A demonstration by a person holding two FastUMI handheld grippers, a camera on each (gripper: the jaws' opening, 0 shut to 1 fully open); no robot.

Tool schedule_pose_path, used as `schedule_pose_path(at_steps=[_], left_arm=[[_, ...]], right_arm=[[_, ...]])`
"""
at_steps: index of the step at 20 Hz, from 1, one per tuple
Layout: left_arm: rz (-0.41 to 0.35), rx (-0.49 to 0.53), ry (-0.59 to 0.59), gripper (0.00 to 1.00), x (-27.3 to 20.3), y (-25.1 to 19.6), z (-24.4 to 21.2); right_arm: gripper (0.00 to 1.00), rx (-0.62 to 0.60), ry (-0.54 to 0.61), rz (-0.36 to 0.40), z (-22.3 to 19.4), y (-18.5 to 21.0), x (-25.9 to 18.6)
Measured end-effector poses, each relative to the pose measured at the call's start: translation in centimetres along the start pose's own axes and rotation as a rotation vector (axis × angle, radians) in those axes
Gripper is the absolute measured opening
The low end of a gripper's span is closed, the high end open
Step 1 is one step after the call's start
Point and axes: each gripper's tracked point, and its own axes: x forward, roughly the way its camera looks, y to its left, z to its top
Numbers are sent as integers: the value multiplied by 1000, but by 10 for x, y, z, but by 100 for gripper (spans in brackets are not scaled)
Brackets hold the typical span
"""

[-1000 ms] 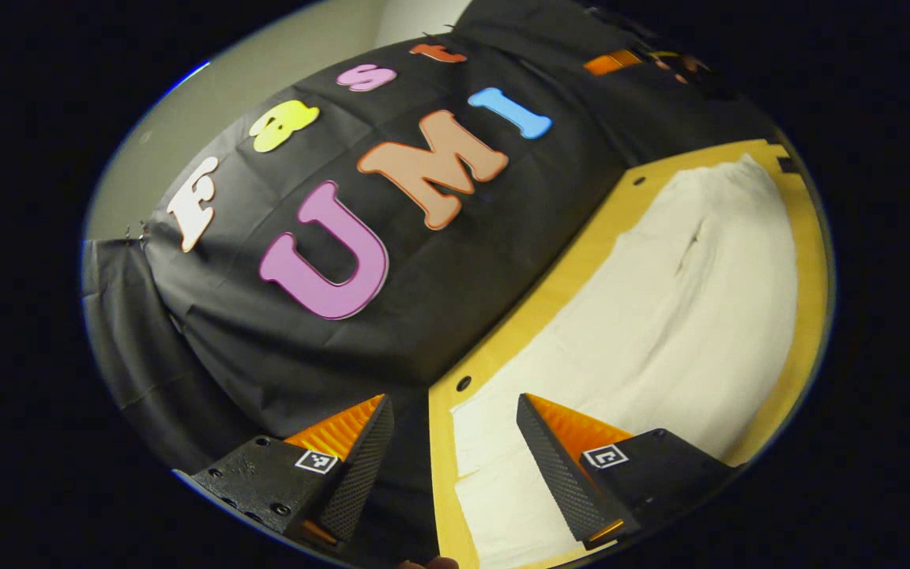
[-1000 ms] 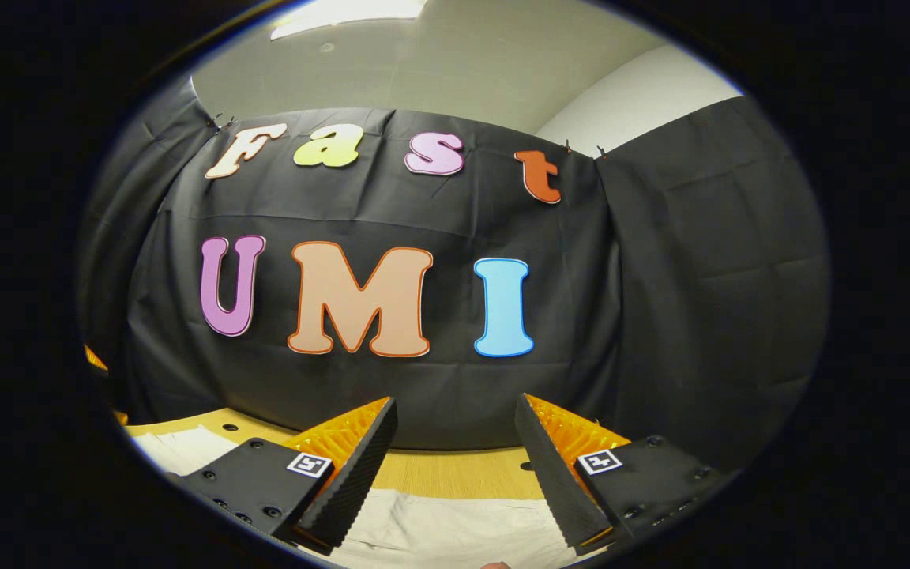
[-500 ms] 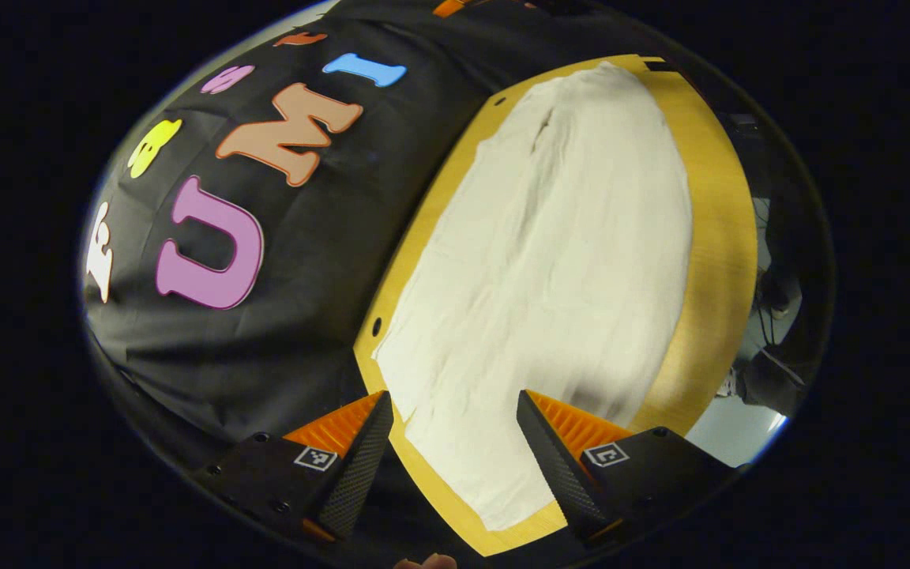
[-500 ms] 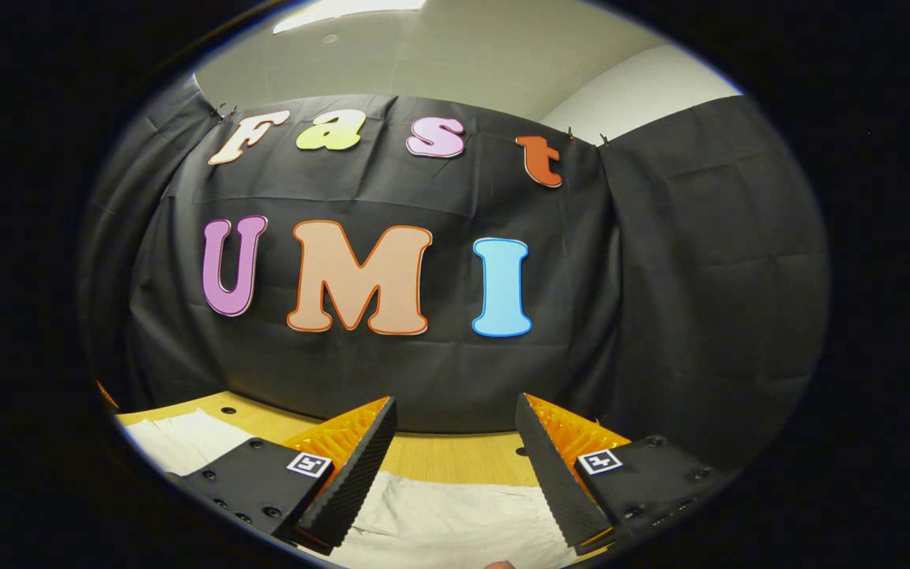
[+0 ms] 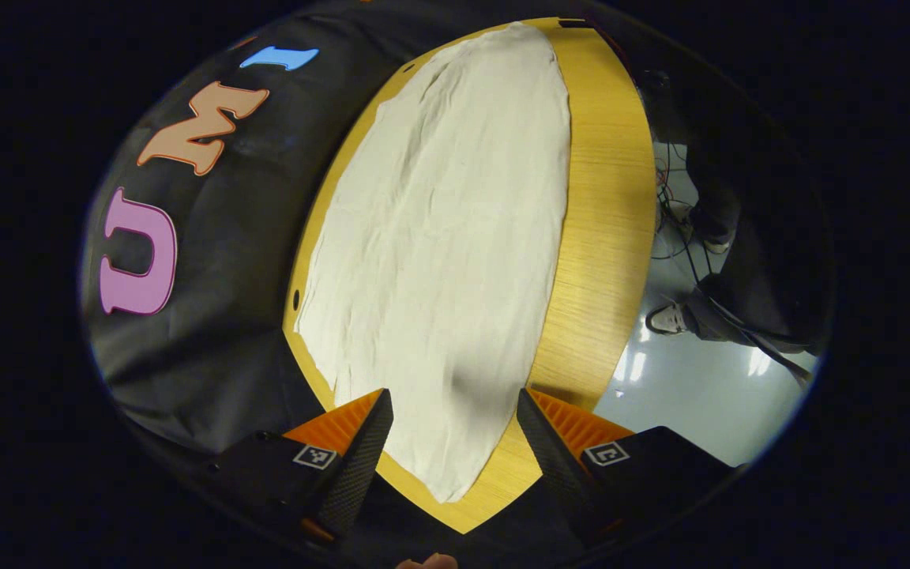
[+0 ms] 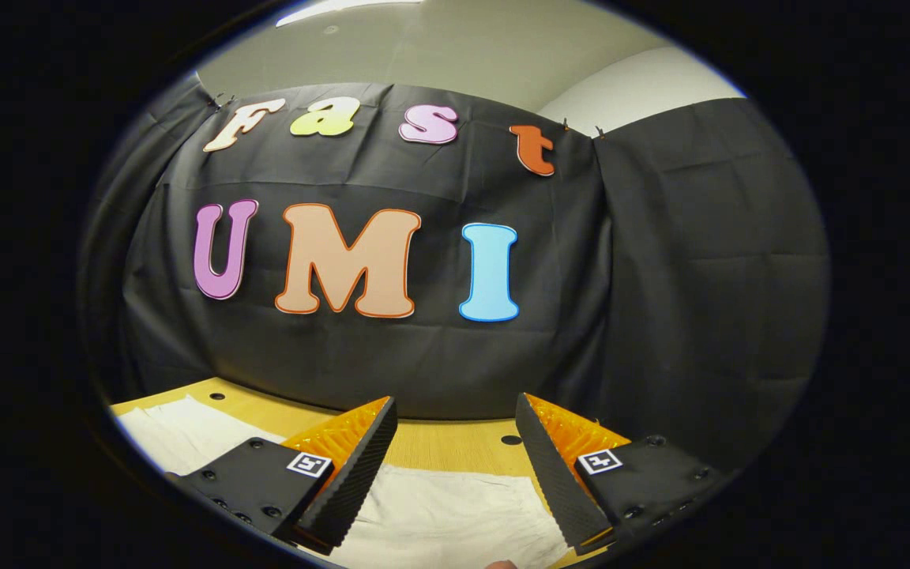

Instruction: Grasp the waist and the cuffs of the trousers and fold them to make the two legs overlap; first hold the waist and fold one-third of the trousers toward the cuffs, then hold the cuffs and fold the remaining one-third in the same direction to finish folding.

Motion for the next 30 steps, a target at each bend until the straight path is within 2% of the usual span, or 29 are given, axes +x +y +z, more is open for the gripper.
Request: schedule_pose_path(at_steps=[2,6,15,16,17,18,21,22,24,27,30], left_arm=[[-28,5,15,98,5,-7,-5],[-37,44,1,90,14,-3,-1],[-29,93,-10,90,38,17,7],[-35,80,11,81,43,11,4],[-26,83,25,66,45,10,3],[-13,101,31,41,44,11,5],[-21,85,38,25,45,3,4],[-20,77,37,12,44,1,2],[-10,89,37,4,45,-1,3],[22,113,36,2,46,1,3],[32,81,42,0,46,1,4]], right_arm=[[97,-8,1,2,1,1,1],[97,-29,-1,3,1,3,1],[97,-50,32,-5,-15,-2,-4],[97,-55,37,-3,-18,-3,-3],[97,-63,47,-1,-21,-4,-4],[97,-73,55,-1,-24,-6,-5],[97,-125,87,1,-37,-13,-10],[97,-149,105,9,-44,-15,-13],[97,-205,127,34,-53,-17,-20],[97,-317,157,94,-69,-18,-34],[97,-428,197,154,-93,-20,-51]])
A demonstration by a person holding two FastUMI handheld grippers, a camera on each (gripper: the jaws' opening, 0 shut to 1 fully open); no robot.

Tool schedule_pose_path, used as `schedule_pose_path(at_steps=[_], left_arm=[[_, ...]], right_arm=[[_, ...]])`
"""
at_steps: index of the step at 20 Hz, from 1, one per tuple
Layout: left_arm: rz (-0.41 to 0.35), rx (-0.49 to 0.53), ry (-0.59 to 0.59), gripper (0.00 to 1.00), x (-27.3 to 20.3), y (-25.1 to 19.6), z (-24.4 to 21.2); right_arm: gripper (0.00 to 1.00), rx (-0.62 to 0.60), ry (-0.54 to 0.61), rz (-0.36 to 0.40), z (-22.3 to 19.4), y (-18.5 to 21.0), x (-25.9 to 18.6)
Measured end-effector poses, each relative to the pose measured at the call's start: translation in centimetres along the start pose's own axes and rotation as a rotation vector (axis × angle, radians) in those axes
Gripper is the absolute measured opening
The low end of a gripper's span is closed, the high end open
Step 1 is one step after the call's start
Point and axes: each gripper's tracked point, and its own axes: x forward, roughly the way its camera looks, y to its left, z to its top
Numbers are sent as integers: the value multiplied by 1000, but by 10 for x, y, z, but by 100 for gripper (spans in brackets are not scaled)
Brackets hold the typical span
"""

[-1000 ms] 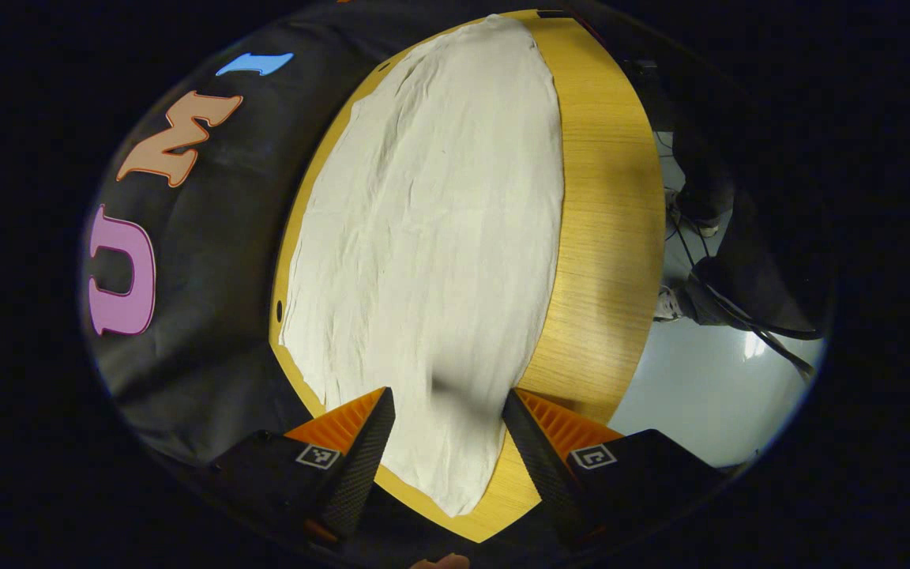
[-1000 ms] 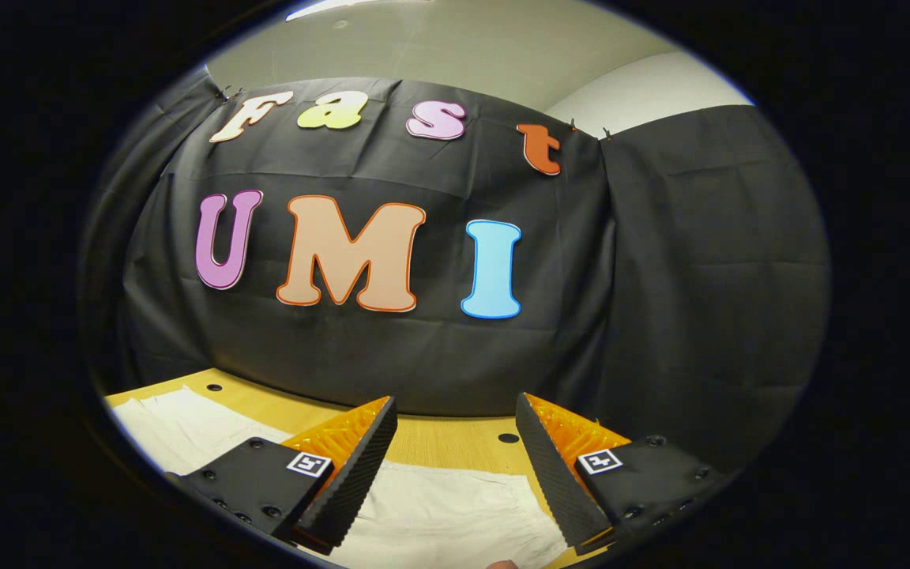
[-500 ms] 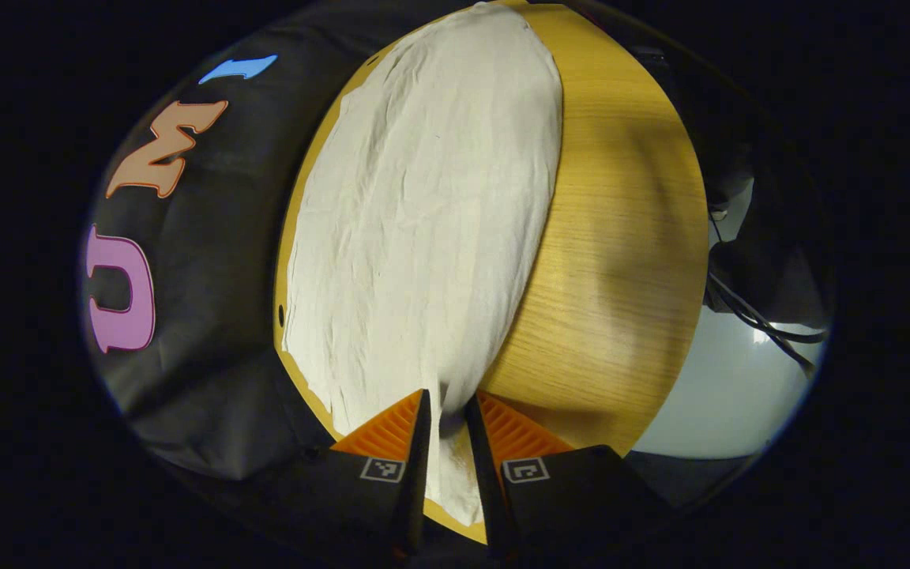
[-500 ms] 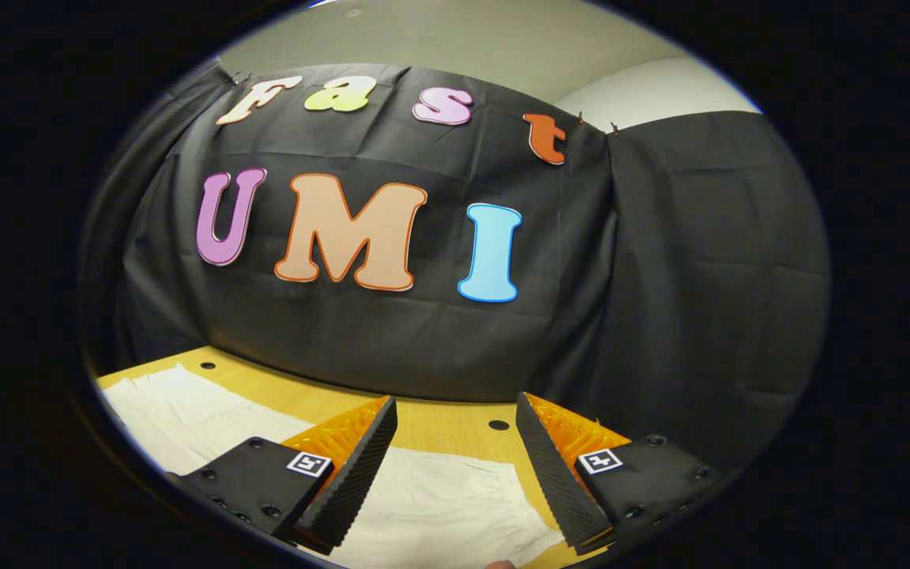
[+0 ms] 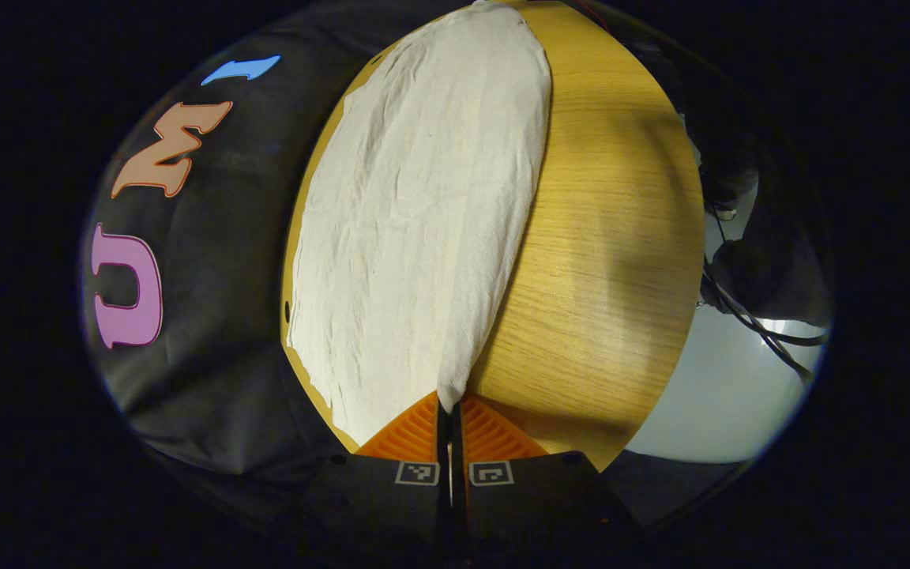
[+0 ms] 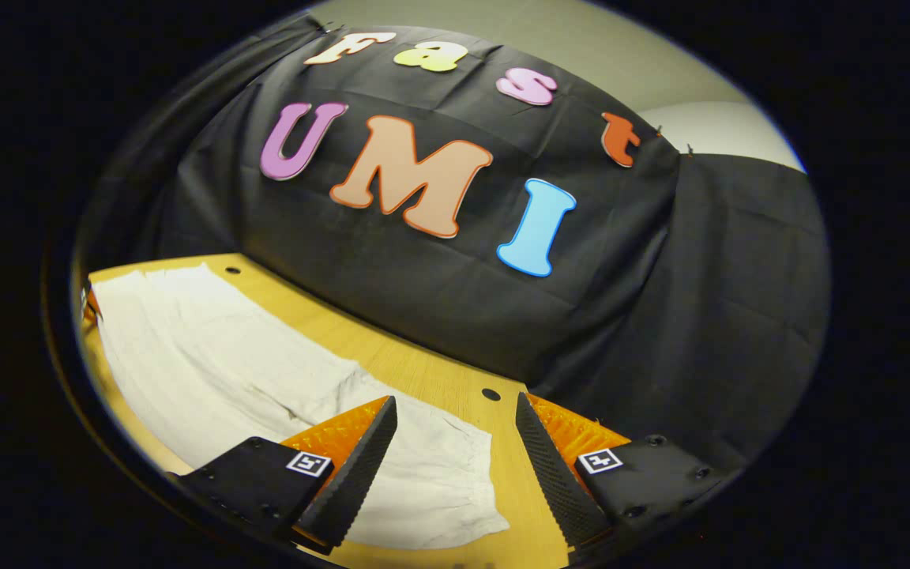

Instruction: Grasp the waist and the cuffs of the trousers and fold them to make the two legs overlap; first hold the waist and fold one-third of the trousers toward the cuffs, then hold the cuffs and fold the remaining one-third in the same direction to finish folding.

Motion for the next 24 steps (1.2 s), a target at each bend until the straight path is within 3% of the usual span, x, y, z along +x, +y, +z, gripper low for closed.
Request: schedule_pose_path(at_steps=[11,15,24], left_arm=[[39,-11,-7,0,1,-1,0],[51,-4,-8,0,1,0,-1],[60,-2,-4,0,4,0,-2]], right_arm=[[98,-513,197,236,-129,28,-47],[97,-631,267,324,-167,38,-57],[97,-831,307,481,-202,67,-56]])
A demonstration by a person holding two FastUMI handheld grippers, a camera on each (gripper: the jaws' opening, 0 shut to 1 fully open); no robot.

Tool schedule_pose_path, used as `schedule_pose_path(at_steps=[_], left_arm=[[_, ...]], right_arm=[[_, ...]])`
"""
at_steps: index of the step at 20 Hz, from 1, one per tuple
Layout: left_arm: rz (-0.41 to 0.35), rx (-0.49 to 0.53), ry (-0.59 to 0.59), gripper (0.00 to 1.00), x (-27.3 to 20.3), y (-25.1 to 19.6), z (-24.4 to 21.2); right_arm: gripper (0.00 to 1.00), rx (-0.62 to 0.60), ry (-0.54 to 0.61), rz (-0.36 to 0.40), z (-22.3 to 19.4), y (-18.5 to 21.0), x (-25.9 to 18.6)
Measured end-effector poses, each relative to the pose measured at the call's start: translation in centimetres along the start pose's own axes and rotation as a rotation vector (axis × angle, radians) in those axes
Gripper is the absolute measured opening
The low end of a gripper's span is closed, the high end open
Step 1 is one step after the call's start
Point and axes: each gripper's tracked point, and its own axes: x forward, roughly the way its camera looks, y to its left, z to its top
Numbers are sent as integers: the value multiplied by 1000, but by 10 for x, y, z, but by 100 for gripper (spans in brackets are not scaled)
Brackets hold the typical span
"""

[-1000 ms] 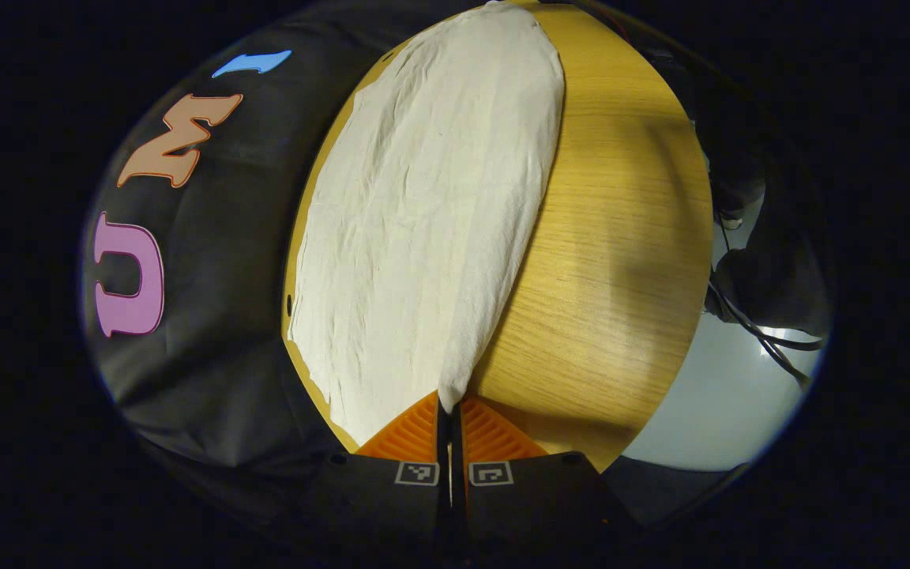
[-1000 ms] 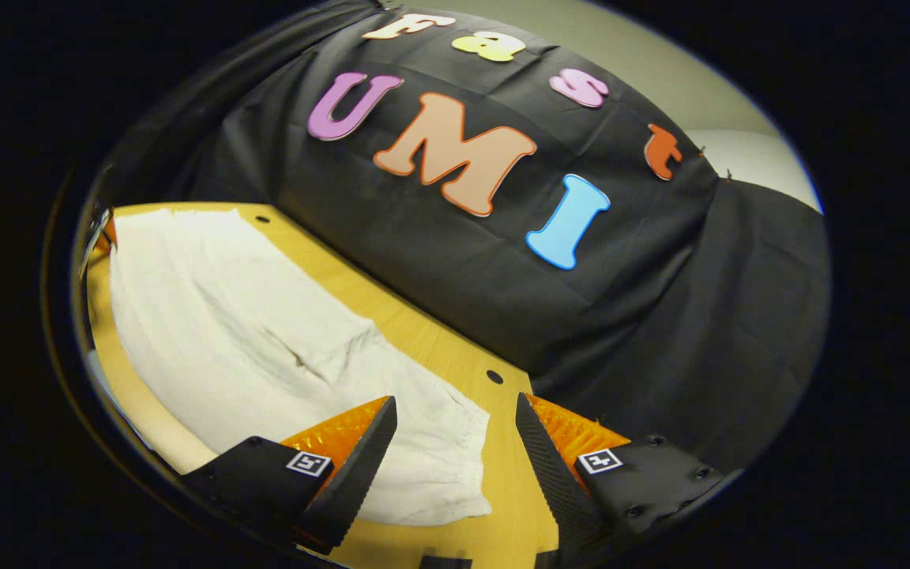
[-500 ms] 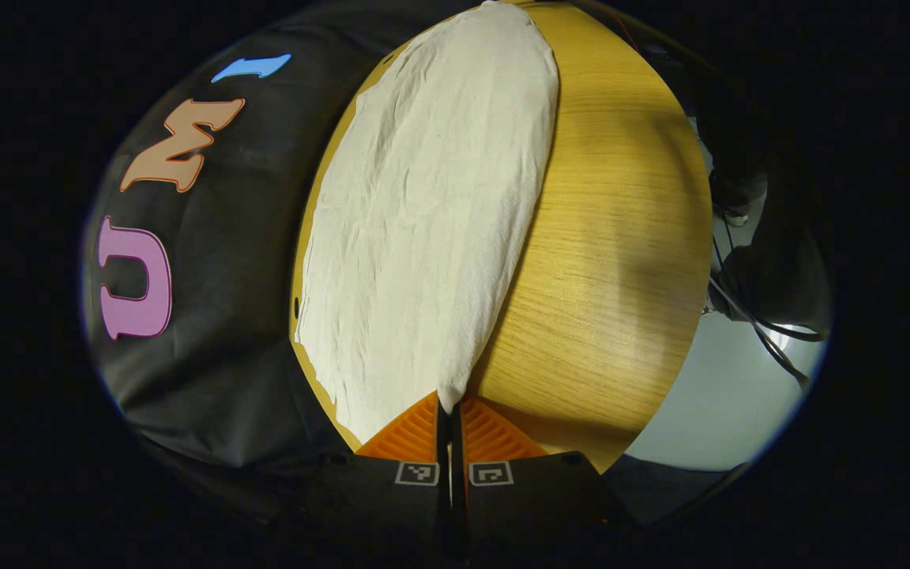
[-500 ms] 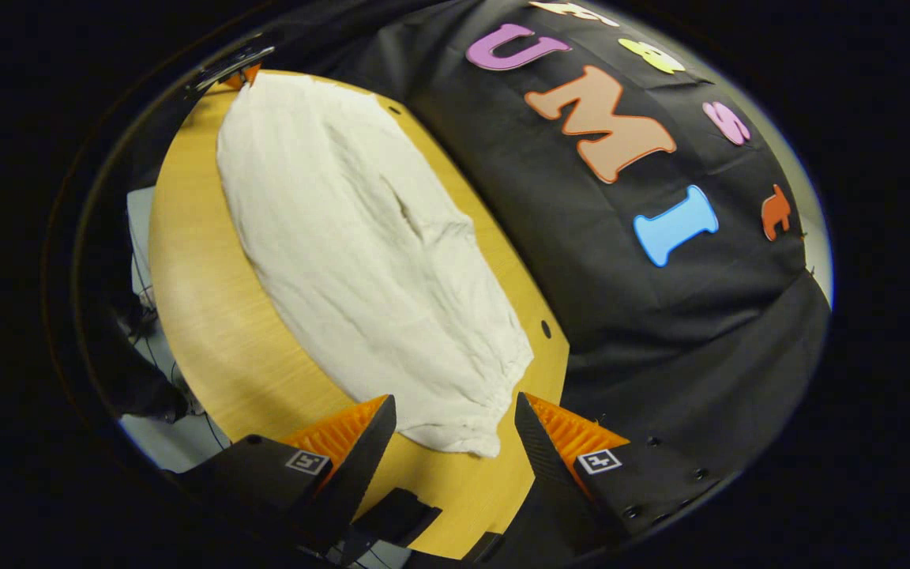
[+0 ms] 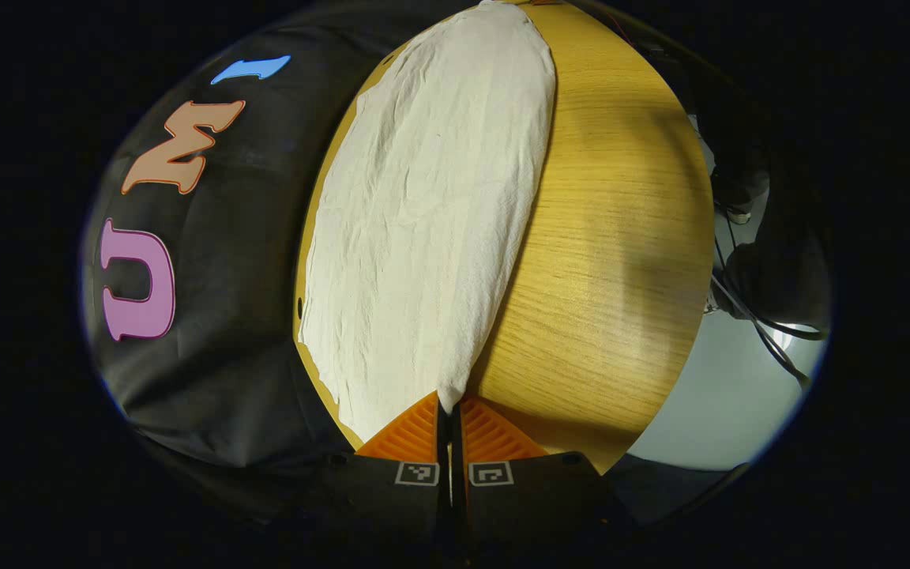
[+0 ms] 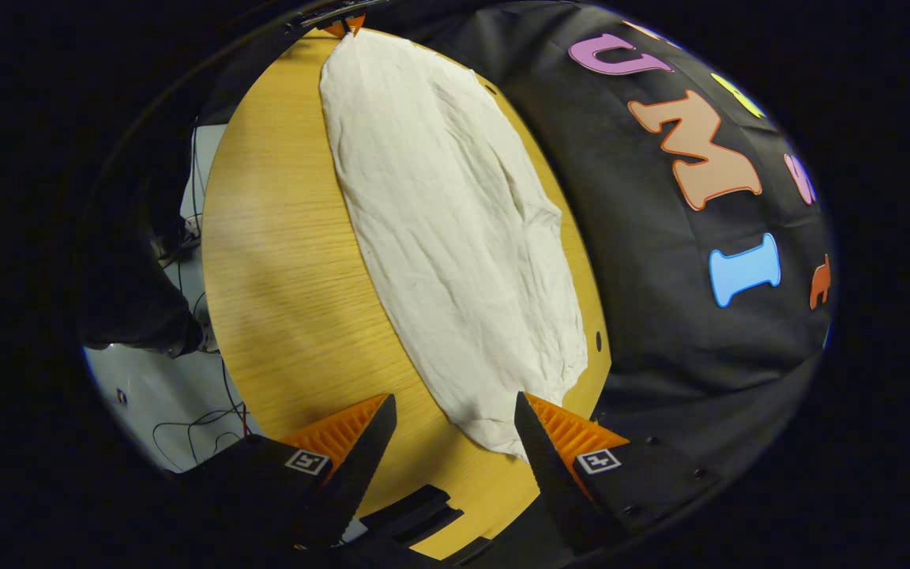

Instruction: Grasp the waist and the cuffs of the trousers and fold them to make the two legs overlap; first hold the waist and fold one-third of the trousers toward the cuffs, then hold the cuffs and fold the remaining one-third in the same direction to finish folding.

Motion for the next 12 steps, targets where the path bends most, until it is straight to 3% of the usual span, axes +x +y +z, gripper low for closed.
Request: schedule_pose_path(at_steps=[5,11,12], left_arm=[[3,-2,11,0,1,0,1],[5,0,29,0,4,1,-1],[6,-1,30,0,4,2,0]], right_arm=[[74,-58,-5,-12,2,-1,13],[73,-70,17,-43,0,-13,38],[59,-83,18,-57,-1,-14,41]])
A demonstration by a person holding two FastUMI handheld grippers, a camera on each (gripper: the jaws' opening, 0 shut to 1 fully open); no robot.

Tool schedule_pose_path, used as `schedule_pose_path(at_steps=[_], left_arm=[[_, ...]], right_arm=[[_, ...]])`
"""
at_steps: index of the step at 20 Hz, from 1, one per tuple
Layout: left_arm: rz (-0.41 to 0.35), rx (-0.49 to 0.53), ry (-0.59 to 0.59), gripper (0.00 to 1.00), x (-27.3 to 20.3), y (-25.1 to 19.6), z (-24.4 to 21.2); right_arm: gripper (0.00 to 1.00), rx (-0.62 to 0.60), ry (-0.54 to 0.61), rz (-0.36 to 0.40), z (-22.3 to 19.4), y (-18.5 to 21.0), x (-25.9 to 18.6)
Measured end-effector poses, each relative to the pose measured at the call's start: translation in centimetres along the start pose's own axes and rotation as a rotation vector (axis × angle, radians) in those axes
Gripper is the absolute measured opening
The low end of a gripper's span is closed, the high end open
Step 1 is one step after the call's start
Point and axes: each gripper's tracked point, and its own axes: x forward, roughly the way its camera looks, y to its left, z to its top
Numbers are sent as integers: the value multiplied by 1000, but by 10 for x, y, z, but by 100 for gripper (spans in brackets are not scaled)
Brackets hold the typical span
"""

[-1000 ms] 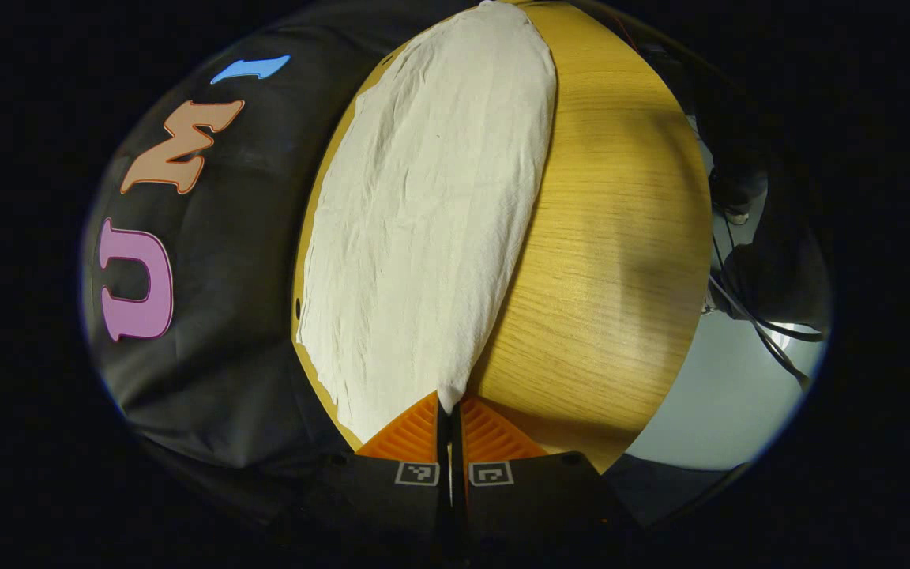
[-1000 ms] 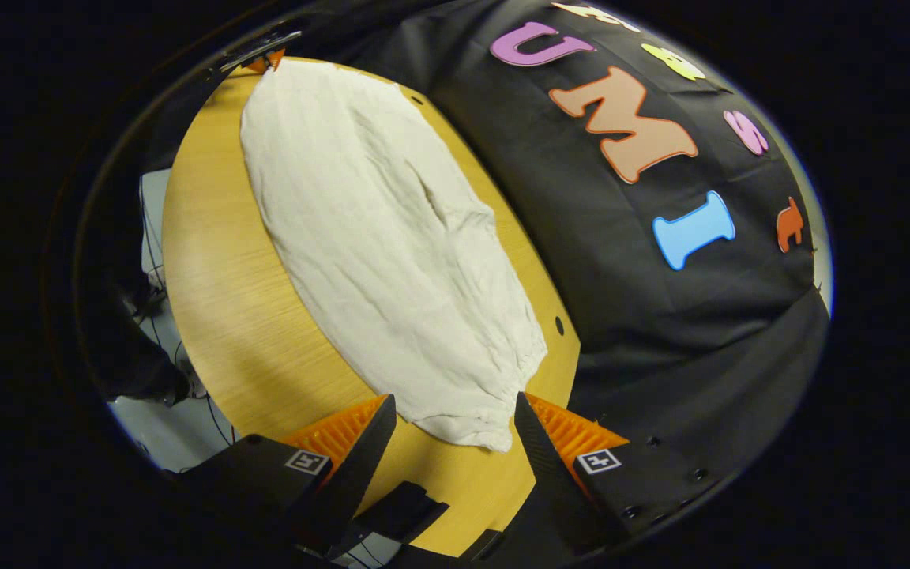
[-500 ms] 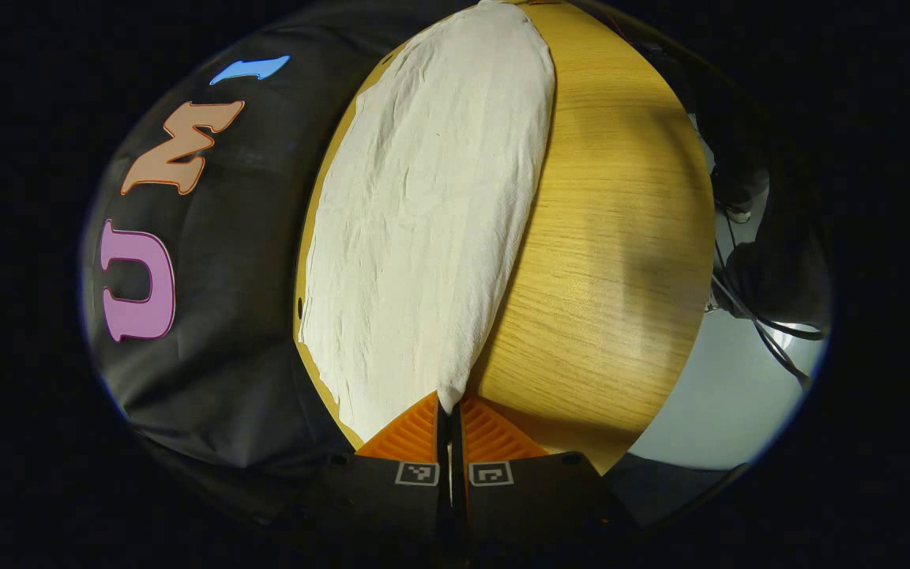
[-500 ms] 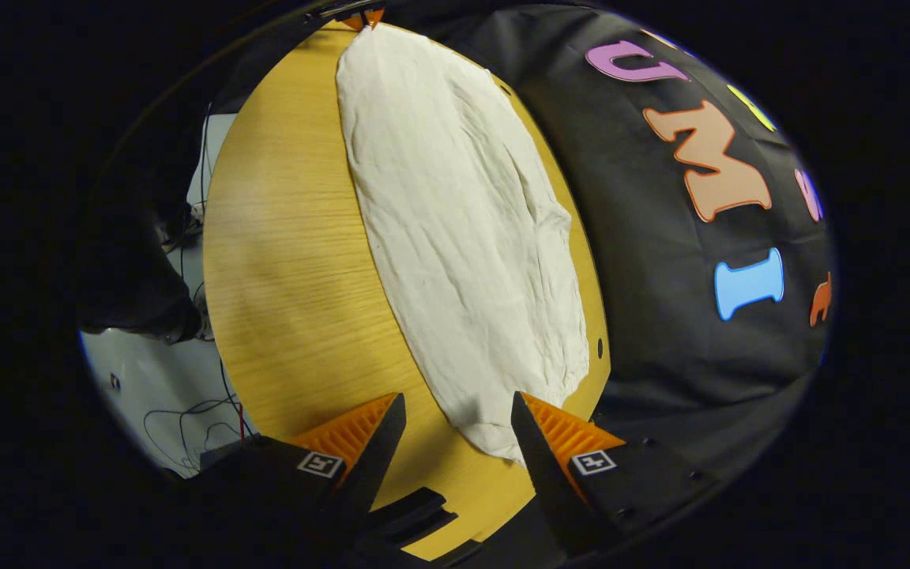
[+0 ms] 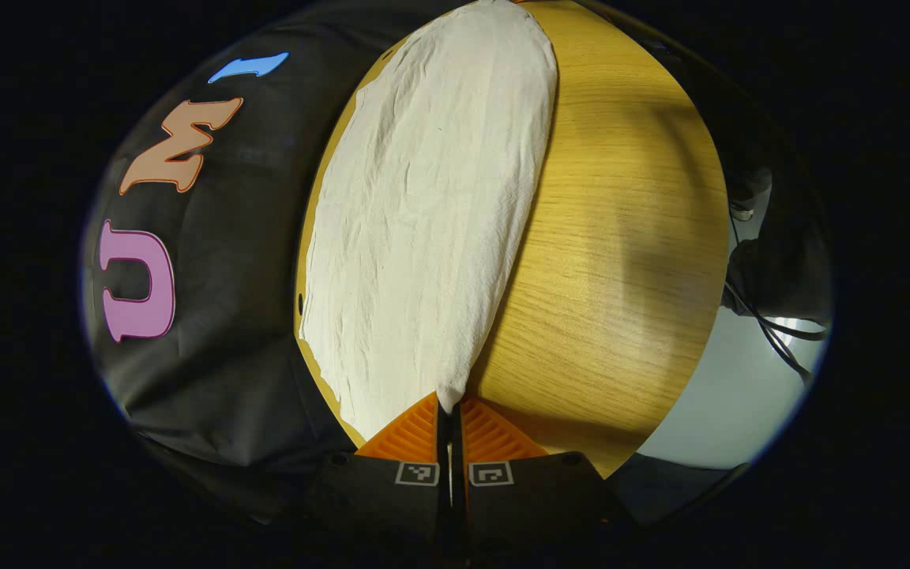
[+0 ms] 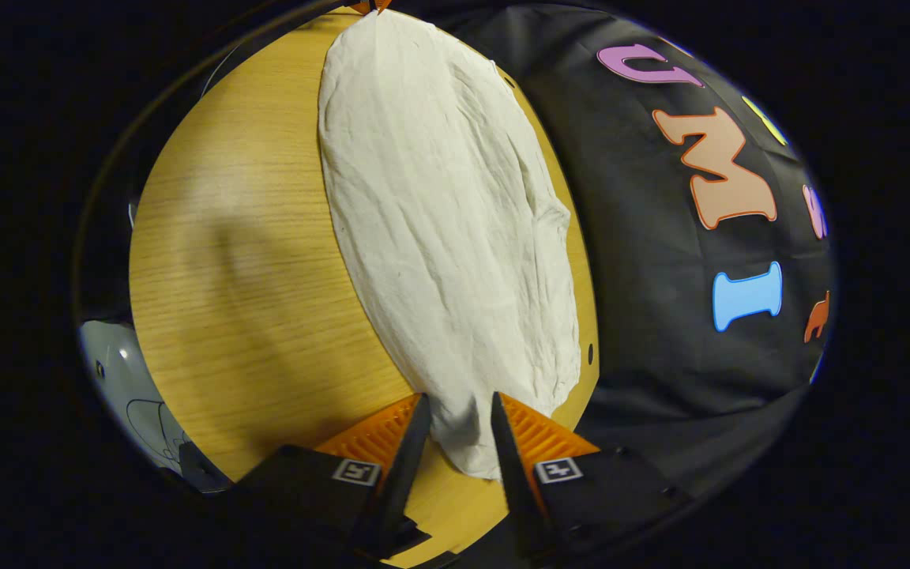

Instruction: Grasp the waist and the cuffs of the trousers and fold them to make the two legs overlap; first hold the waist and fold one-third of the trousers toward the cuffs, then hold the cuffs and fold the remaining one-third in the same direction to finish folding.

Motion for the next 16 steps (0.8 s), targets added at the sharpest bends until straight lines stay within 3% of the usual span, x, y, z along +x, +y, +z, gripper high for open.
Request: schedule_pose_path(at_steps=[1,3,4,6,9,10,16], left_arm=[[1,0,3,0,0,0,0],[0,1,6,0,-1,-1,0],[-1,-1,11,0,0,0,-1],[-9,-17,15,0,1,1,0],[-12,-72,24,0,2,8,-1],[7,-76,24,0,1,15,0],[101,-141,54,0,0,71,7]], right_arm=[[45,-31,0,-24,2,-3,2],[37,-56,11,-14,1,4,9],[20,-56,14,-10,1,4,3],[12,-21,16,-7,-3,2,7],[13,21,27,29,-4,-1,5],[10,18,21,22,-2,-5,3],[12,114,-12,-64,7,-49,-8]])
